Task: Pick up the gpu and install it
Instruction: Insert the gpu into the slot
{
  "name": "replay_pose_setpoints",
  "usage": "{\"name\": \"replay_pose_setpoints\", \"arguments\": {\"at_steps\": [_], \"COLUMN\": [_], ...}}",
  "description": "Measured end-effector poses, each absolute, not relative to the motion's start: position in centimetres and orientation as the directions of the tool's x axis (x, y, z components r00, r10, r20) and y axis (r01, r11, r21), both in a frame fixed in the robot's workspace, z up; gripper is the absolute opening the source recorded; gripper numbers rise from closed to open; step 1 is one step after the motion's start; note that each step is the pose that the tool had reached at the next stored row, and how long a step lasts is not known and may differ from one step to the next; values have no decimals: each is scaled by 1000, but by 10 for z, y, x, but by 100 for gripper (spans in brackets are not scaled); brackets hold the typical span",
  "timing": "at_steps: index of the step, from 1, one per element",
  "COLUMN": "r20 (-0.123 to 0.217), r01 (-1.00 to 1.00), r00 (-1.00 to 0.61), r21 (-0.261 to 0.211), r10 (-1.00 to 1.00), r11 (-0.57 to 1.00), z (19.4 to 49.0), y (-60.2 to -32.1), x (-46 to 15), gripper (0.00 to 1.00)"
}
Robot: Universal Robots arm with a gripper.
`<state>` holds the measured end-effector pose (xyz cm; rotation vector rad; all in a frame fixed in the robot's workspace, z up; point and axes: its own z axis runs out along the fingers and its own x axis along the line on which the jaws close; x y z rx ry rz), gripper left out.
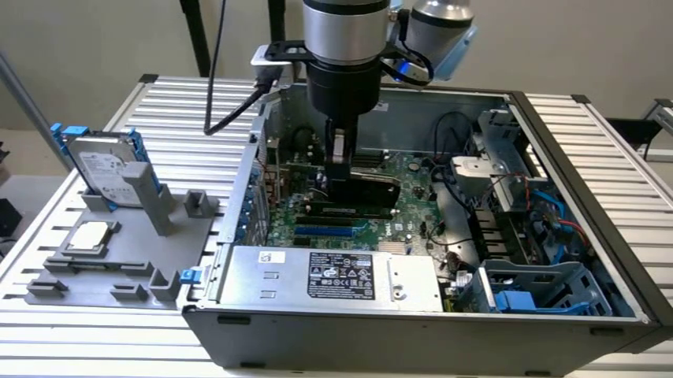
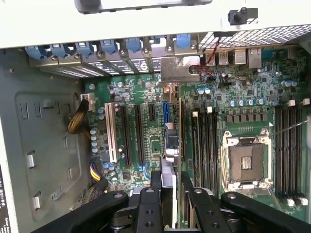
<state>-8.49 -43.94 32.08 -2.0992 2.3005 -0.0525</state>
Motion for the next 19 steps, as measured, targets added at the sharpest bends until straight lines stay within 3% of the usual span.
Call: {"name": "replay_pose_setpoints", "arguments": {"at_steps": [19], "r20": [3], "r01": [-997], "r00": [-62], "r21": [-45], "r10": [-998], "r11": [62], "z": [290], "y": [-441], "x": [-105], "gripper": [26]}}
